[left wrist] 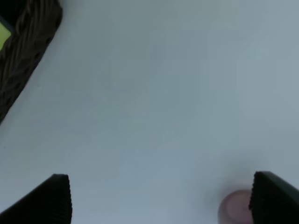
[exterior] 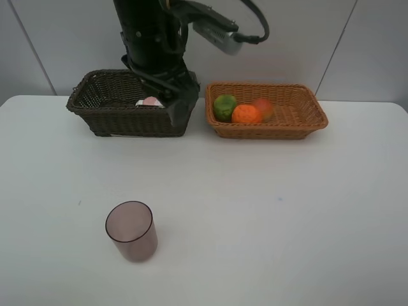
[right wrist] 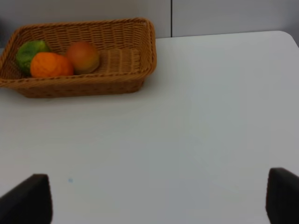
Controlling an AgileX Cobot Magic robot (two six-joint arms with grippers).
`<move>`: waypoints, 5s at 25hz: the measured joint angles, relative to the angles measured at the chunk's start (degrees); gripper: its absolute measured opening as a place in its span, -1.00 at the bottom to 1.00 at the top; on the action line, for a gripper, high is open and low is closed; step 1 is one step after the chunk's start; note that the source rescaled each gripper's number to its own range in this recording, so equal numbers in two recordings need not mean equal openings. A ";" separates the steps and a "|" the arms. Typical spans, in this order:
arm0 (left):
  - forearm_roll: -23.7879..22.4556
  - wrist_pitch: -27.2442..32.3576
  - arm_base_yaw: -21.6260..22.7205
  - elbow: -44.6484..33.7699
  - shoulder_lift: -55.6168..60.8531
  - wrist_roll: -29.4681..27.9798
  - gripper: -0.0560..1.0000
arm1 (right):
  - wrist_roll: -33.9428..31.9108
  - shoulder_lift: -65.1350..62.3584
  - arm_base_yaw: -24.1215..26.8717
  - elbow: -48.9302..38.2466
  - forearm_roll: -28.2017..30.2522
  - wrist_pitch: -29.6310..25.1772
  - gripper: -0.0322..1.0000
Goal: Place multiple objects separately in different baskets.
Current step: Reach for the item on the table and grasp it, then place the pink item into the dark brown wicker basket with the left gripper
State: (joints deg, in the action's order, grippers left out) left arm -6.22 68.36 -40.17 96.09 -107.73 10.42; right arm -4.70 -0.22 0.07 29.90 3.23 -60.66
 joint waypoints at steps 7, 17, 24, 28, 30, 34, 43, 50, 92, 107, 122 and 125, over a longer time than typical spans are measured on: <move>2.41 0.00 0.00 -3.29 1.28 7.33 0.99 | 0.00 0.00 0.00 0.00 0.00 0.00 1.00; 2.91 -4.65 0.00 -21.16 11.44 19.61 0.99 | 0.00 0.00 0.00 0.00 0.00 0.00 1.00; 2.95 -14.99 0.00 -35.73 14.06 26.51 0.99 | 0.00 0.00 0.00 0.00 0.00 0.00 1.00; 4.07 -18.79 0.00 -38.64 14.10 29.36 0.99 | 0.00 0.00 0.00 0.00 0.00 0.00 1.00; 4.87 -19.65 0.00 -38.81 14.12 30.67 0.99 | 0.00 0.00 0.00 0.00 0.00 0.00 1.00; 5.75 -20.09 0.00 -38.81 14.16 35.02 0.99 | 0.00 0.00 0.00 0.00 0.00 0.00 1.00; 6.22 -23.53 0.00 -39.23 14.16 40.48 0.99 | 0.00 0.00 0.00 0.00 0.00 0.00 1.00; 6.22 -28.43 0.00 -44.79 14.16 41.57 0.99 | 0.00 0.00 0.00 0.00 0.00 0.00 1.00; 7.85 -40.30 0.00 -47.73 4.81 42.19 -0.89 | 0.00 0.00 0.00 0.00 0.00 0.00 1.00; 3.78 -30.09 0.38 -32.66 10.08 3.20 -0.89 | 0.00 0.00 0.00 0.00 0.00 0.00 1.00; -7.21 -18.41 19.13 -13.49 10.08 -32.67 -0.89 | 0.00 0.00 0.00 0.00 0.00 0.00 1.00; -9.67 -20.05 23.46 -13.16 9.87 -35.17 -0.89 | 0.00 0.00 0.00 0.00 0.00 0.00 1.00</move>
State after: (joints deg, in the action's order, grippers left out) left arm -15.90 48.31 -16.71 82.93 -97.86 -24.75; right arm -4.70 -0.22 0.07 29.90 3.23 -60.66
